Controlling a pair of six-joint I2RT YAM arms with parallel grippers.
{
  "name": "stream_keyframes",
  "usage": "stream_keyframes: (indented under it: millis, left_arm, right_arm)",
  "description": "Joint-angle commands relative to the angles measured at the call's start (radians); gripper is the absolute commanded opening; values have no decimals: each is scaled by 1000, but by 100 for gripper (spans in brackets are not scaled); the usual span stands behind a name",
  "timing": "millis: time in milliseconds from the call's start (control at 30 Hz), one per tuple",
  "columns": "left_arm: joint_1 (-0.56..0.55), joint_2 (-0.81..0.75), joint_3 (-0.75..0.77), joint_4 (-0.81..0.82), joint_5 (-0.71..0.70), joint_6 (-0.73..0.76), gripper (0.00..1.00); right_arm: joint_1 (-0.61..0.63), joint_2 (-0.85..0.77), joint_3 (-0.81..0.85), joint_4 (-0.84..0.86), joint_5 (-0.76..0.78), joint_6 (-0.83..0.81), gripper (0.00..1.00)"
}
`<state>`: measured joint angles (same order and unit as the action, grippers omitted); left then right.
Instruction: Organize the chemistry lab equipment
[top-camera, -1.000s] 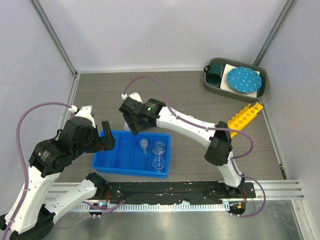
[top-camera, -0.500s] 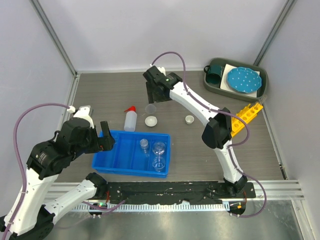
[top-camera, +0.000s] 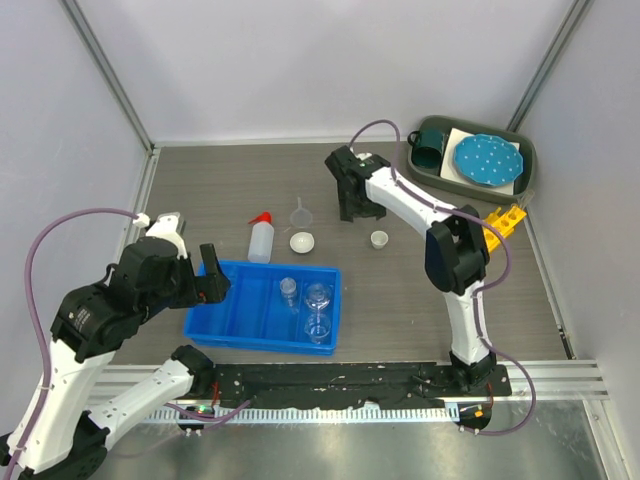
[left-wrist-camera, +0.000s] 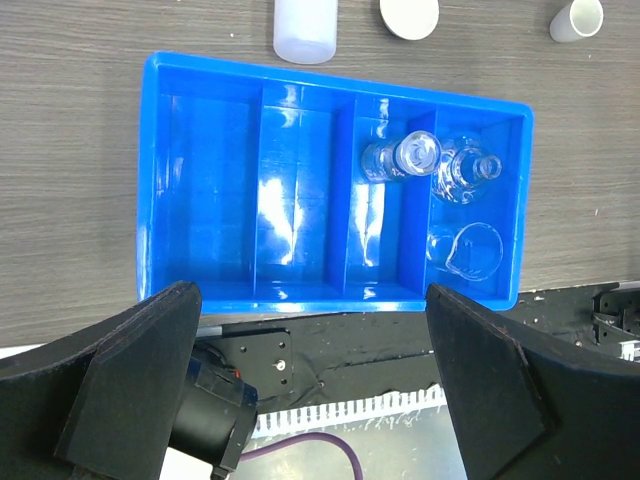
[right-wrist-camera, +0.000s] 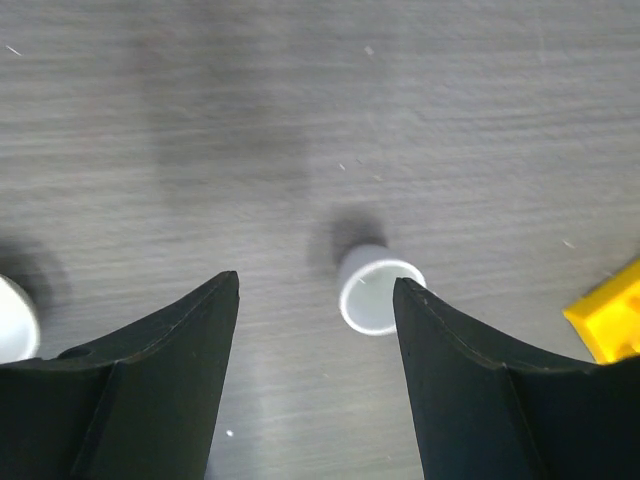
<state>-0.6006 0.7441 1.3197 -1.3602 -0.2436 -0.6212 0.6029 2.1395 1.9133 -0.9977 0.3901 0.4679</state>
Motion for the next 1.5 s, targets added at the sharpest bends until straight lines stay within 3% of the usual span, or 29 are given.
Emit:
stream_keyframes:
  millis: [0,500,1033,1467]
  left_arm:
    - [4,0,-4,6,21,0,100]
    - [4,-12,-2,4,29,0,100]
    - [4,5,10,-4,24,3,100]
    - [4,18,16,-11,15,5,100]
  right_arm:
    - [17,-165,-123,60,67,28,69]
    - [-112,-386,-494,220,-31,98,68]
    - [-170,-363,-599,318,-105,118,67]
    - [-178,-314,-628,381,-154,133,58]
